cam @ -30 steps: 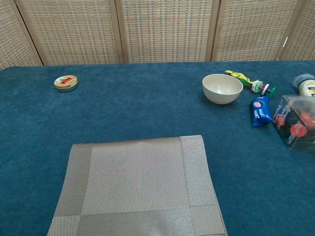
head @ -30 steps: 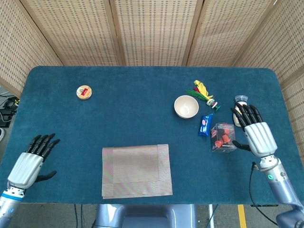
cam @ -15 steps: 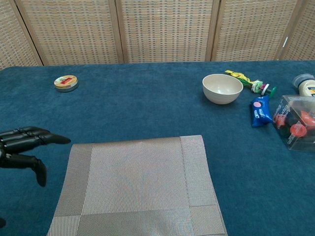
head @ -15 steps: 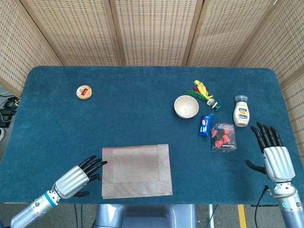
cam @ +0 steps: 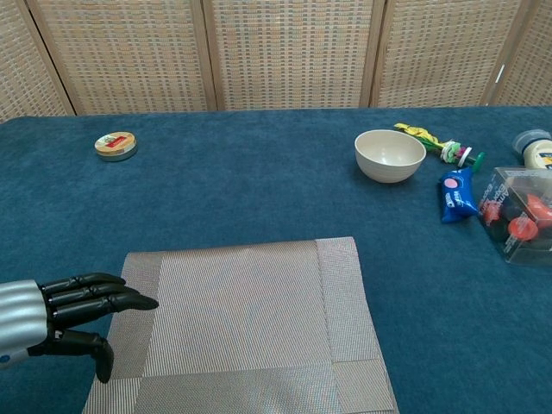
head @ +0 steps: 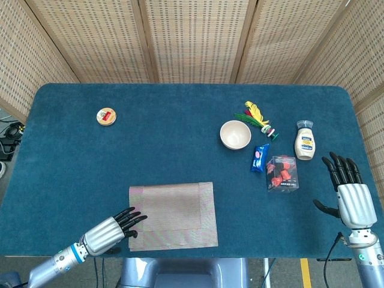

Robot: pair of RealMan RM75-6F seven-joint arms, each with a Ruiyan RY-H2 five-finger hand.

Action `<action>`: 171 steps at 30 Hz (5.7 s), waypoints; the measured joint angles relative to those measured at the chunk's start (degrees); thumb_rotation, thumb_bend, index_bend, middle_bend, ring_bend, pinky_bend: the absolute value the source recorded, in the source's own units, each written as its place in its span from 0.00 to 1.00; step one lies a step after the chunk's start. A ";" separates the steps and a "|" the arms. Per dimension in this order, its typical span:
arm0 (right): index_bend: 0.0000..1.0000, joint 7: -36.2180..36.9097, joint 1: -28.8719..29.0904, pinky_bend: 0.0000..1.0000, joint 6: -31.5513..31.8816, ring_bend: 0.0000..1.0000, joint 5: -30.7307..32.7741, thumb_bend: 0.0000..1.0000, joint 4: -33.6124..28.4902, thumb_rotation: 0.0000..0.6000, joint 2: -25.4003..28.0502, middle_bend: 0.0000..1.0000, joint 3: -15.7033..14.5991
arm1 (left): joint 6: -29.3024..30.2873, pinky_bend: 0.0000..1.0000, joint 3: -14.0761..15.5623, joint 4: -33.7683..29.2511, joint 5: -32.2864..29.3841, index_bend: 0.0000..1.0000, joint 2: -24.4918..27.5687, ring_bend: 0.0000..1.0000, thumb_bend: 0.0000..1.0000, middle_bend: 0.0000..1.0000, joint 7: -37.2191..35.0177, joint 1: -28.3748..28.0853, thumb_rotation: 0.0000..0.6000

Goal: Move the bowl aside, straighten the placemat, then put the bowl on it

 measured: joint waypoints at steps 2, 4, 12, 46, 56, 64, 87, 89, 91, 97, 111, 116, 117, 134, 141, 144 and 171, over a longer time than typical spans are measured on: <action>0.00 -0.03 -0.13 0.00 0.06 0.00 -0.10 0.00 -0.04 1.00 0.01 0.00 0.17 | 0.75 0.00 0.48 1.44 0.02 0.39 -1.17 0.00 0.16 0.00 -0.70 -0.04 1.00; 0.00 -0.04 -0.22 0.00 0.05 0.00 -0.11 0.00 -0.04 1.00 0.01 0.00 0.31 | 1.22 0.00 0.70 2.23 -0.12 0.39 -2.09 0.00 0.16 0.00 -1.01 -0.16 1.00; 0.00 0.42 -0.61 0.00 0.03 0.00 -0.26 0.00 -0.05 1.00 0.24 0.00 0.89 | 1.40 0.00 1.03 3.57 -1.08 0.39 -4.86 0.00 0.16 0.00 -1.02 -1.04 1.00; 0.00 0.91 -1.61 0.00 -0.01 0.00 -1.10 0.00 -0.61 1.00 0.65 0.00 1.95 | 1.13 0.00 2.83 5.40 -4.73 0.39 -7.30 0.00 0.20 0.00 -1.09 -2.76 1.00; 0.01 0.74 -1.76 0.00 -0.08 0.00 -1.19 0.00 -0.75 1.00 0.65 0.00 2.17 | 1.89 0.00 3.91 4.69 -4.55 0.39 -6.33 0.00 0.20 0.00 -0.78 -2.88 1.00; 0.01 0.69 -1.83 0.00 -0.13 0.00 -1.20 0.00 -0.94 1.00 0.68 0.00 2.36 | 3.51 0.00 4.27 4.47 -4.66 0.39 -5.90 0.00 0.20 0.00 -2.02 -2.59 1.00; 0.01 1.16 -1.99 0.00 -0.42 0.00 -1.39 0.00 -1.08 1.00 0.91 0.00 2.52 | 1.67 0.00 3.78 6.57 -6.46 0.38 -8.39 0.00 0.24 0.00 -2.26 -2.98 1.00; 0.01 1.18 -1.99 0.00 -0.46 0.00 -1.40 0.00 -1.10 1.00 0.90 0.00 2.52 | 1.43 0.00 3.74 6.79 -6.65 0.38 -8.63 0.00 0.27 0.00 -2.44 -3.02 1.00; 0.02 1.17 -2.00 0.00 -0.44 0.00 -1.39 0.00 -1.11 1.00 0.92 0.00 2.56 | 1.29 0.00 3.70 7.03 -6.79 0.38 -8.84 0.00 0.29 0.00 -2.53 -3.08 1.00; 0.02 1.40 -2.06 0.00 -0.43 0.00 -1.42 0.00 -1.18 1.00 1.01 0.00 2.58 | 1.17 0.00 3.63 7.19 -7.05 0.38 -9.10 0.00 0.33 0.00 -2.62 -3.20 1.00; 0.03 2.20 -2.16 0.00 -0.38 0.00 -1.63 0.00 -1.35 1.00 1.29 0.00 2.63 | 0.67 0.00 3.24 7.45 -8.06 0.40 -9.75 0.00 0.46 0.00 -2.92 -3.40 1.00; 0.03 2.33 -2.16 0.00 -0.39 0.00 -1.68 0.00 -1.36 1.00 1.31 0.00 2.66 | 0.61 0.00 2.74 7.50 -8.64 0.47 -10.03 0.00 0.47 0.00 -3.15 -3.53 1.00; 0.03 2.37 -2.17 0.00 -0.39 0.00 -1.68 0.00 -1.37 1.00 1.32 0.00 2.66 | 0.57 0.00 2.64 7.50 -8.78 0.49 -10.10 0.00 0.48 0.00 -3.20 -3.55 1.00; 0.03 2.38 -2.33 0.00 0.12 0.00 -2.19 0.00 -1.55 1.00 1.37 0.00 2.66 | 1.64 0.00 -1.94 1.97 -13.90 0.79 -9.32 0.00 0.55 0.00 -8.62 -3.99 1.00; 0.03 1.79 -2.28 0.00 0.06 0.00 -2.44 0.00 -1.54 1.00 1.17 0.00 2.56 | -1.50 0.00 -9.81 -7.78 -22.75 0.82 -5.61 0.00 0.60 0.00 -9.00 -6.23 1.00; 0.03 1.44 -2.28 0.00 0.12 0.00 -2.51 0.00 -1.59 1.00 1.08 0.00 2.57 | -5.81 0.00 -14.14 -12.08 -29.38 0.83 -3.48 0.00 0.61 0.00 -9.48 -7.98 1.00; 0.03 -0.83 -1.78 0.00 -0.77 0.00 -1.93 0.00 -1.49 1.00 0.25 0.00 2.84 | -26.73 0.00 -37.79 16.43 -97.07 0.21 -7.44 0.00 0.24 0.00 24.09 -28.57 1.00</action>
